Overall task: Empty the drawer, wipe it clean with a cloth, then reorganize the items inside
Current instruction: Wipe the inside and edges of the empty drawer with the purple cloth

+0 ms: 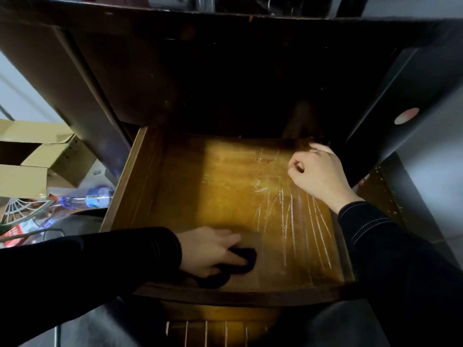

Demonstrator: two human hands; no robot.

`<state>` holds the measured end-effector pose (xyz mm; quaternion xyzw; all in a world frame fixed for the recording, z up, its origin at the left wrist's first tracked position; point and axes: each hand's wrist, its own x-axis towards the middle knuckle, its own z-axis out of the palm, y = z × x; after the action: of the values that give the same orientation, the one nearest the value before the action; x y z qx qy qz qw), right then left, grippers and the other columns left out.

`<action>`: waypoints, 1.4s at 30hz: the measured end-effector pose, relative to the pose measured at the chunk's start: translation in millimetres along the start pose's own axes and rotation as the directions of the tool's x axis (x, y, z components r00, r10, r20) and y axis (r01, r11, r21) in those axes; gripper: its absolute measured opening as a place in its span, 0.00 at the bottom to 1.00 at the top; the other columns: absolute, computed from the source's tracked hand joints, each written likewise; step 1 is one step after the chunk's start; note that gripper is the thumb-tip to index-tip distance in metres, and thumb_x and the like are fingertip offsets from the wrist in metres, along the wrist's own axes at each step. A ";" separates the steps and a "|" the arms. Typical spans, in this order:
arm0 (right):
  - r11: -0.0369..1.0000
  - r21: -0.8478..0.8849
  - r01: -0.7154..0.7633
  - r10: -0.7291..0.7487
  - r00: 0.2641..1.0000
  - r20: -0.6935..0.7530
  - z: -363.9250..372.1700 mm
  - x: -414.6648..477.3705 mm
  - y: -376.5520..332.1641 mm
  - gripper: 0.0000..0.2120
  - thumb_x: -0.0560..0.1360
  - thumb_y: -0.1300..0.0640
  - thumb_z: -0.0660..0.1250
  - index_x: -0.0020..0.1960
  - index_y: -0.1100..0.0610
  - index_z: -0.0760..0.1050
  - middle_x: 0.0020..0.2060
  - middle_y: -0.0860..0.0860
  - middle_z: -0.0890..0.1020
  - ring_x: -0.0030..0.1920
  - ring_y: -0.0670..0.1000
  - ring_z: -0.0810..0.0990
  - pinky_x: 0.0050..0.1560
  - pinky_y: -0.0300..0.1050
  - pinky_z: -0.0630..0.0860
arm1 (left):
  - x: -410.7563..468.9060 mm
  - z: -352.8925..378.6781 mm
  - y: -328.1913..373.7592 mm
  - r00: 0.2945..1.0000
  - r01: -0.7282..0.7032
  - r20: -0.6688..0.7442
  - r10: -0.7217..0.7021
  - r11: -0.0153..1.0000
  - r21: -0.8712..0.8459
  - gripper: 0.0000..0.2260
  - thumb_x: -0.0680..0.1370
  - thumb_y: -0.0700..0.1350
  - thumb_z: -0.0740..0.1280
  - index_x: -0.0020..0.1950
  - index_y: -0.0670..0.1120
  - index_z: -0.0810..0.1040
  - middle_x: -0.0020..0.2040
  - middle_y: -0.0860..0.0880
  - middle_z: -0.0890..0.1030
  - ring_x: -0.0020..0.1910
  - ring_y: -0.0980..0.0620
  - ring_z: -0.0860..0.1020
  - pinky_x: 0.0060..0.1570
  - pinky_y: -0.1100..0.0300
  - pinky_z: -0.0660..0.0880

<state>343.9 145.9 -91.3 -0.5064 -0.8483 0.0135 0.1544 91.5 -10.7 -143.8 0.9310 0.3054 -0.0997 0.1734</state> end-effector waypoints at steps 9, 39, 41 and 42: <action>1.000 -0.001 0.010 -0.010 1.000 -0.010 0.7 0.2 1.0 0.10 0.77 0.55 0.63 0.38 0.49 0.79 0.22 0.44 0.73 0.29 0.42 0.73 0.77 0.44 0.57 | 12.3 -21.1 -30.4 0.946 0.323 -0.036 -0.322 0.945 0.057 0.26 0.82 0.53 0.62 0.80 0.56 0.60 0.67 0.46 0.65 0.62 0.45 0.71 0.56 0.51 0.74; 1.000 -0.001 -0.010 0.010 1.000 -0.007 0.1 0.7 0.3 0.11 0.78 0.55 0.63 0.39 0.48 0.79 0.21 0.45 0.74 0.29 0.42 0.74 0.77 0.42 0.55 | 4.9 -21.8 -15.5 0.998 -0.064 0.024 0.062 0.995 0.070 0.20 0.81 0.48 0.63 0.73 0.59 0.71 0.60 0.48 0.70 0.57 0.49 0.68 0.48 0.53 0.72; 1.000 0.006 -0.013 0.013 1.000 -0.017 0.6 0.4 0.8 0.11 0.78 0.55 0.63 0.38 0.48 0.79 0.21 0.45 0.73 0.28 0.42 0.74 0.77 0.43 0.57 | 4.2 -7.3 7.4 0.981 -0.184 0.082 0.178 0.980 0.069 0.24 0.78 0.46 0.67 0.74 0.57 0.71 0.57 0.48 0.70 0.54 0.48 0.68 0.41 0.56 0.67; 1.000 0.010 -0.011 0.011 1.000 -0.021 1.1 0.1 1.1 0.11 0.78 0.55 0.63 0.38 0.48 0.79 0.20 0.45 0.73 0.28 0.42 0.73 0.77 0.43 0.57 | 5.8 -3.8 10.3 0.977 -0.199 0.095 0.191 0.976 0.088 0.26 0.77 0.44 0.68 0.74 0.57 0.70 0.56 0.48 0.70 0.53 0.48 0.67 0.40 0.56 0.65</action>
<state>344.5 146.6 -92.5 -0.5104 -0.8437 0.0134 0.1657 102.6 -13.9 -139.3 0.9587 0.1994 -0.1369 0.1498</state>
